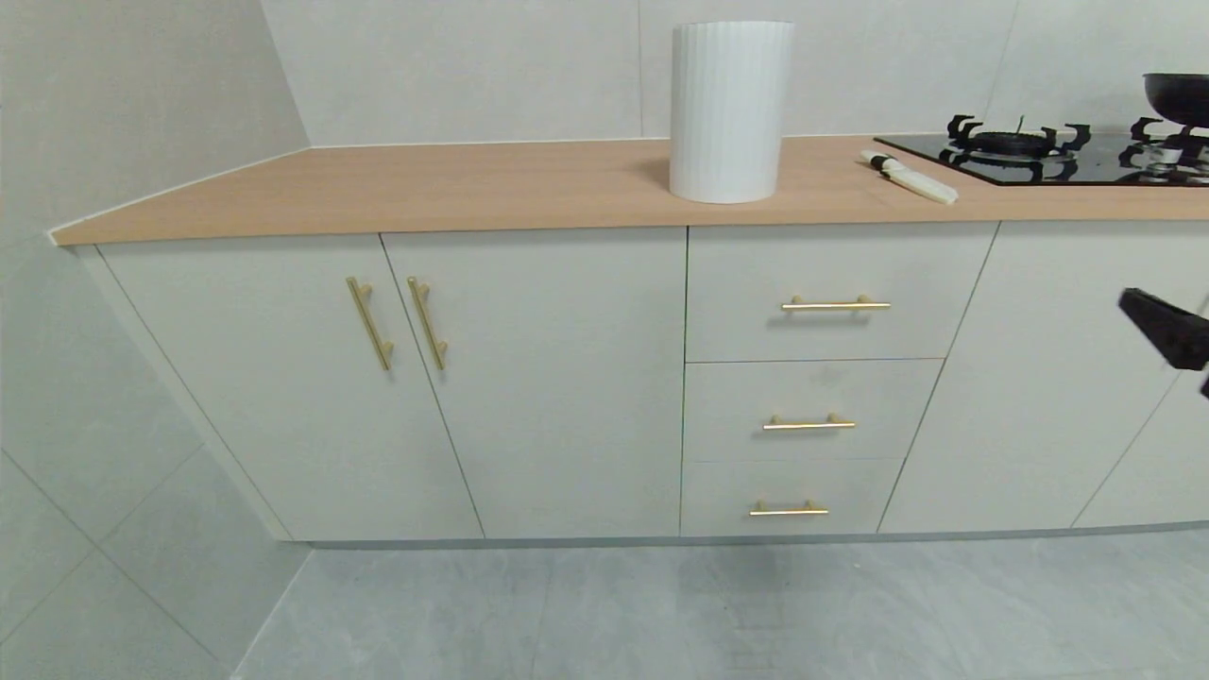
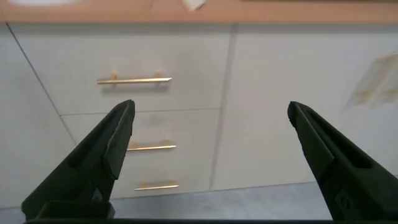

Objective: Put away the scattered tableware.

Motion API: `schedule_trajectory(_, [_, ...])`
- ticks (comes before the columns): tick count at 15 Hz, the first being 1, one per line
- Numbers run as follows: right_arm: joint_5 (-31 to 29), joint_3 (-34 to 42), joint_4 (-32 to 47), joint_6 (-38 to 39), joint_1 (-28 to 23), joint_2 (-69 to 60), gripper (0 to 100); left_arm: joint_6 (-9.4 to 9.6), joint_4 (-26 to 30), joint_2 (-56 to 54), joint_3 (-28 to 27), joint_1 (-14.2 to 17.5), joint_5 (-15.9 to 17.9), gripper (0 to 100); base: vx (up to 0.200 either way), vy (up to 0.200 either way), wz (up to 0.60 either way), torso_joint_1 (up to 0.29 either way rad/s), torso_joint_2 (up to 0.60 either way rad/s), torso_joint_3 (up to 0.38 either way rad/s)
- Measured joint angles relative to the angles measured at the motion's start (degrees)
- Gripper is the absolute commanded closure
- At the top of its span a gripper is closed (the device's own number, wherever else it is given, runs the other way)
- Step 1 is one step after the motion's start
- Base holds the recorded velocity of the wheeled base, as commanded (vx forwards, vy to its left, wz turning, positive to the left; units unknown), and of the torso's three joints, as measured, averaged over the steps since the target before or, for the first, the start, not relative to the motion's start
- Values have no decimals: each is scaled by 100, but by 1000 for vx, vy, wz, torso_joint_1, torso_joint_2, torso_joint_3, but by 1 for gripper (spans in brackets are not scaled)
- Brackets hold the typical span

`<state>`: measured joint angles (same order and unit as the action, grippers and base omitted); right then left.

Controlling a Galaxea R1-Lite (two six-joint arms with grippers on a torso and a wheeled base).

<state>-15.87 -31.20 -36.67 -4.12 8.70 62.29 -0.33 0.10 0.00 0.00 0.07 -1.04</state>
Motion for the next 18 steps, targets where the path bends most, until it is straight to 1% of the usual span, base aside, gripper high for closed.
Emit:
schedule_trajectory(1, [0, 72, 443, -85, -57, -568, 0, 0, 0, 0, 0, 0, 0, 0, 0, 0, 0, 0, 0, 0])
schedule_trajectory(5, [200, 124, 2920, -269, -168, -2977, 0, 1, 0, 0, 0, 0, 2, 0, 0, 0, 0, 0, 0, 0])
schedule_trajectory(9, [325, 226, 4531, -324, -347, -4887, 0, 0, 0, 0, 0, -2, 0, 0, 0, 0, 0, 0, 0, 0])
schedule_trajectory(10, [350, 260, 4703, -327, -452, -5196, 0, 1, 0, 0, 0, 0, 0, 0, 0, 0, 0, 0, 0, 0])
schedule_trajectory(13, [419, 579, 4780, -340, -730, -5833, 0, 1, 0, 0, 0, 0, 0, 0, 0, 0, 0, 0, 0, 0])
schedule_trajectory(15, [474, 997, 4736, -313, -800, -6070, 0, 0, 0, 0, 0, 0, 0, 0, 0, 0, 0, 0, 0, 0])
schedule_trajectory(16, [536, 1237, 4630, -277, -818, -6133, 0, 0, 0, 0, 0, 0, 2, 0, 0, 0, 0, 0, 0, 0])
schedule_trajectory(18, [1000, 1869, 4192, -156, -830, -6200, 0, 1, 0, 0, 0, 0, 0, 0, 0, 0, 0, 0, 0, 0])
